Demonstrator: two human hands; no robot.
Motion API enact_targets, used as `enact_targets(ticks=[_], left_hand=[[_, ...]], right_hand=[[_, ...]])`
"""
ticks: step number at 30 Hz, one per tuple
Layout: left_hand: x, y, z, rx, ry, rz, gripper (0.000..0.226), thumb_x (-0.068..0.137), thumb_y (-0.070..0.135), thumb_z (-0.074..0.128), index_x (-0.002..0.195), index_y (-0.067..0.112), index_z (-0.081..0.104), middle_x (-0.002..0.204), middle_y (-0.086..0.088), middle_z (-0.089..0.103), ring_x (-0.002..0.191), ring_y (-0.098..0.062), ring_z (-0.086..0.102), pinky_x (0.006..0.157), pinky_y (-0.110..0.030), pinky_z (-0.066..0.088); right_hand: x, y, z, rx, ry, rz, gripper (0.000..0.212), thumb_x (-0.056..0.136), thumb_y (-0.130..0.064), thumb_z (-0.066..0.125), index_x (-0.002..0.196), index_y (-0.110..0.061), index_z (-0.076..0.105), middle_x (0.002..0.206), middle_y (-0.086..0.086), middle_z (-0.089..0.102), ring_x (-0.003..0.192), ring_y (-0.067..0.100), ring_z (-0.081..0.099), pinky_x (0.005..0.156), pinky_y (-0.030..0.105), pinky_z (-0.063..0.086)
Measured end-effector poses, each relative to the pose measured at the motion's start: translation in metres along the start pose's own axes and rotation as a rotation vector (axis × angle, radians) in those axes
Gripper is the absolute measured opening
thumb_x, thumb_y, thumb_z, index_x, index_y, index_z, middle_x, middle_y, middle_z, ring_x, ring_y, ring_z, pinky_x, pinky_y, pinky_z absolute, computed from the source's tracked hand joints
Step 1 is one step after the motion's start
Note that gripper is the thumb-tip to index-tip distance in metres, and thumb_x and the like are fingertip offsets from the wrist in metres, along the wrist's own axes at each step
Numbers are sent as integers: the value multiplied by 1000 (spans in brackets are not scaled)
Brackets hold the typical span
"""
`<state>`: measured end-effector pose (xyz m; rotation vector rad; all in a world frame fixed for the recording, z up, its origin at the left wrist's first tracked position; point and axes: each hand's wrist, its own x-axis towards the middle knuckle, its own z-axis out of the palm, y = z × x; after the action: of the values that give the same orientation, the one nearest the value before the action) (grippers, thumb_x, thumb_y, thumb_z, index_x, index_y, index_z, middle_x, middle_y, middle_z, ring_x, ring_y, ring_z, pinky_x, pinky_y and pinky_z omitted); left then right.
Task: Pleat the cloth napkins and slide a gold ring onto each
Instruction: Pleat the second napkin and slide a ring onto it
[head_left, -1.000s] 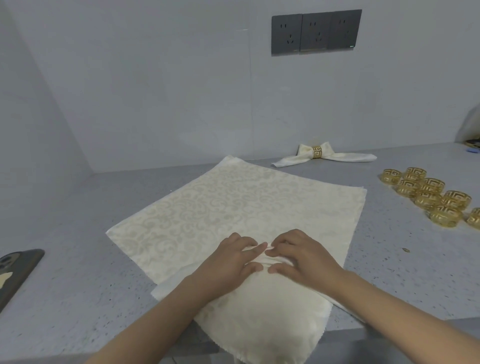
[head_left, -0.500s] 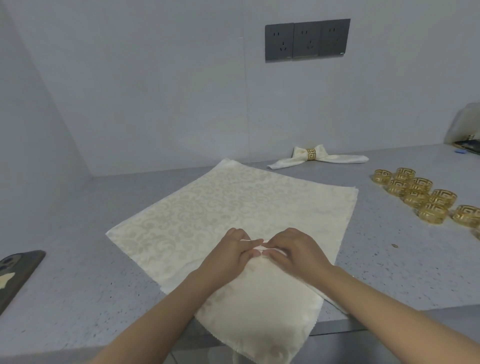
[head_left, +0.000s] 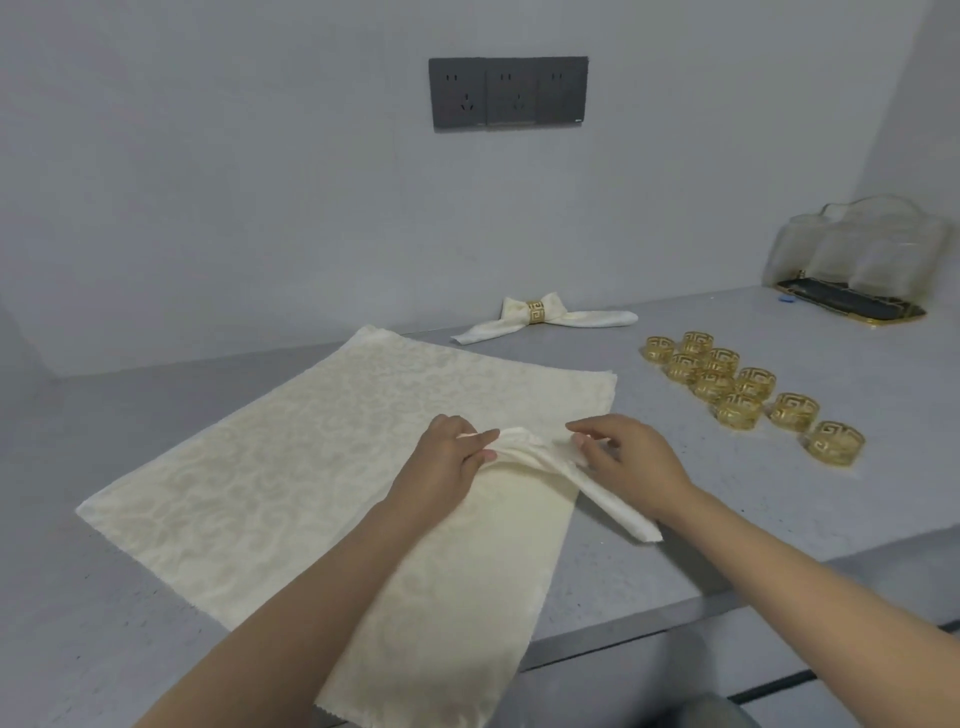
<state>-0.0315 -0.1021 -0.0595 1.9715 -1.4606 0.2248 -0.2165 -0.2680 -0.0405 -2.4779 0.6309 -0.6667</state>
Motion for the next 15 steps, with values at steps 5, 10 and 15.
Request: enact_targets(ticks=[5, 10, 15], left_hand=[[35, 26, 37, 30, -13, 91, 35, 89, 25, 52, 114, 9, 69, 90, -13, 63, 89, -34, 54, 81, -31, 39], [63, 53, 70, 38, -5, 176, 44, 89, 35, 43, 109, 8, 71, 85, -13, 62, 80, -35, 55, 74, -33, 42], [78, 71, 95, 49, 1, 212, 44, 88, 34, 42, 107, 8, 72, 83, -13, 62, 76, -34, 56, 70, -37, 48]], right_hand=[[-1, 49, -33, -188, 137, 77, 28, 92, -30, 58, 117, -19, 66, 115, 3, 65, 107, 23, 57, 83, 31, 42], [-11, 90, -54, -470, 353, 164, 26, 84, -26, 67, 107, -13, 71, 105, 11, 65, 99, 32, 54, 81, 38, 38], [-12, 119, -71, -552, 354, 369, 49, 84, -30, 65, 129, -14, 56, 129, 16, 51, 119, 34, 41, 95, 43, 33]])
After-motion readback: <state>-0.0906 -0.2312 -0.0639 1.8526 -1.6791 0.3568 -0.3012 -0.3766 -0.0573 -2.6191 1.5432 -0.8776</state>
